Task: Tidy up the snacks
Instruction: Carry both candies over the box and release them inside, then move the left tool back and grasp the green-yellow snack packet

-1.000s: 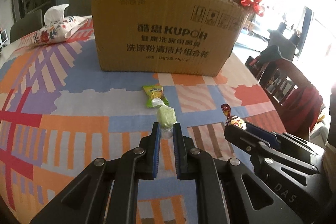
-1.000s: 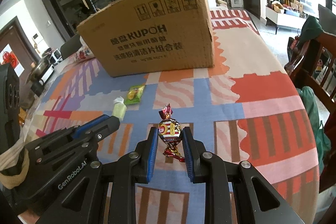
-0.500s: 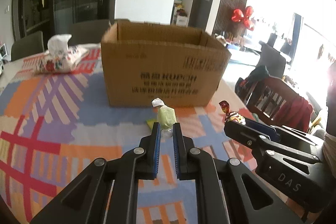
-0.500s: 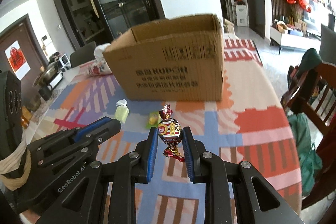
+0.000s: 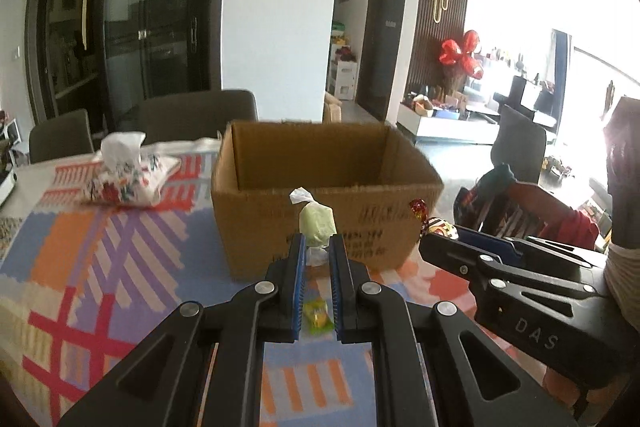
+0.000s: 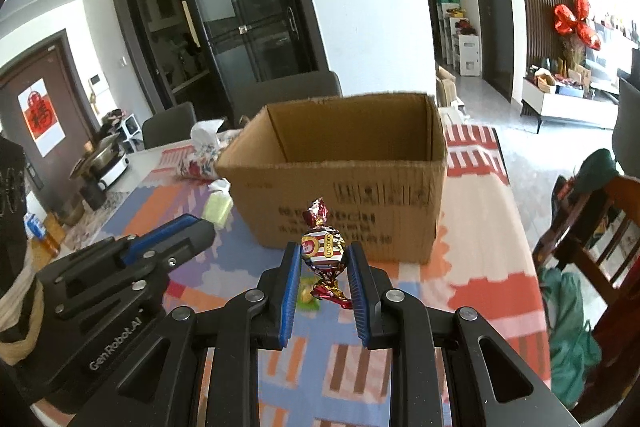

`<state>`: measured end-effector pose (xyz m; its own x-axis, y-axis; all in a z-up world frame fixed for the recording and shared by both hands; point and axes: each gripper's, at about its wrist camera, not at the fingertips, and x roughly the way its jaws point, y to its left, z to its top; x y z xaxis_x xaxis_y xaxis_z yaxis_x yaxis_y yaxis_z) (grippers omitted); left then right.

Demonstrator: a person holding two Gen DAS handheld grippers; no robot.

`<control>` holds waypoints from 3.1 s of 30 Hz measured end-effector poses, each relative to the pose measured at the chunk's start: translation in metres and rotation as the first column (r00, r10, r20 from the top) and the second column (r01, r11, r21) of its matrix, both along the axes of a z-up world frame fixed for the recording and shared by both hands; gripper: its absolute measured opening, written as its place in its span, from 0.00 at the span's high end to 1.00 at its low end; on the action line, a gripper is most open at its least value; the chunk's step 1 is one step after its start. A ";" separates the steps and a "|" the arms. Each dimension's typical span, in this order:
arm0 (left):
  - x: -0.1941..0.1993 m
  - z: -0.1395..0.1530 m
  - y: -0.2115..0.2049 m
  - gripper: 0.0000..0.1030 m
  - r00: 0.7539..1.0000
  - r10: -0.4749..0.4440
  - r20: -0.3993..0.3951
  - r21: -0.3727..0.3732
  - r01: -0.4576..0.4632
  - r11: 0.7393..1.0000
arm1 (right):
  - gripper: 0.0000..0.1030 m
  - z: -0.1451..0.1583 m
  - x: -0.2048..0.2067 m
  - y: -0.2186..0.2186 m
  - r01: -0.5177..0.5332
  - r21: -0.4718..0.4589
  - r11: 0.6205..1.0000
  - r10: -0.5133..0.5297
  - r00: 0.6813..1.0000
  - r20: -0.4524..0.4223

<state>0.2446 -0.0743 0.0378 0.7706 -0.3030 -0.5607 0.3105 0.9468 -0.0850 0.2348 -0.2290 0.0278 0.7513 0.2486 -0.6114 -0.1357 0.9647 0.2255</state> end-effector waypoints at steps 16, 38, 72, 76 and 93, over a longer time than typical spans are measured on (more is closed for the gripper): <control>0.068 0.028 -0.008 0.88 0.999 0.001 0.040 0.048 -0.003 0.999 | 0.76 0.044 0.062 -0.004 0.006 -0.063 0.998 -0.001 0.997 0.083; 0.097 0.031 -0.006 0.62 0.999 0.045 -0.023 0.083 -0.043 0.996 | 0.55 0.037 0.094 -0.009 0.037 -0.154 0.987 -0.031 0.999 0.043; 0.031 -0.108 -0.026 0.39 0.959 0.027 -0.282 0.163 0.020 0.986 | 0.33 -0.071 0.001 -0.025 0.187 -0.191 0.964 -0.204 0.976 -0.074; 0.041 -0.121 -0.031 0.39 0.948 0.035 -0.316 0.162 0.018 0.987 | 0.33 -0.087 0.005 -0.029 0.187 -0.201 0.961 -0.213 0.970 -0.113; 0.072 -0.158 -0.042 0.58 0.914 0.069 -0.400 0.166 -0.002 0.986 | 0.33 -0.118 0.018 -0.025 0.175 -0.192 0.966 -0.212 0.958 -0.193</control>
<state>0.3163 -0.1162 -0.1200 0.4775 -0.1610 -0.8638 0.2474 0.9679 -0.0436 0.2533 -0.2538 -0.0900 0.6246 -0.0112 -0.7809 0.0902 0.9942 0.0579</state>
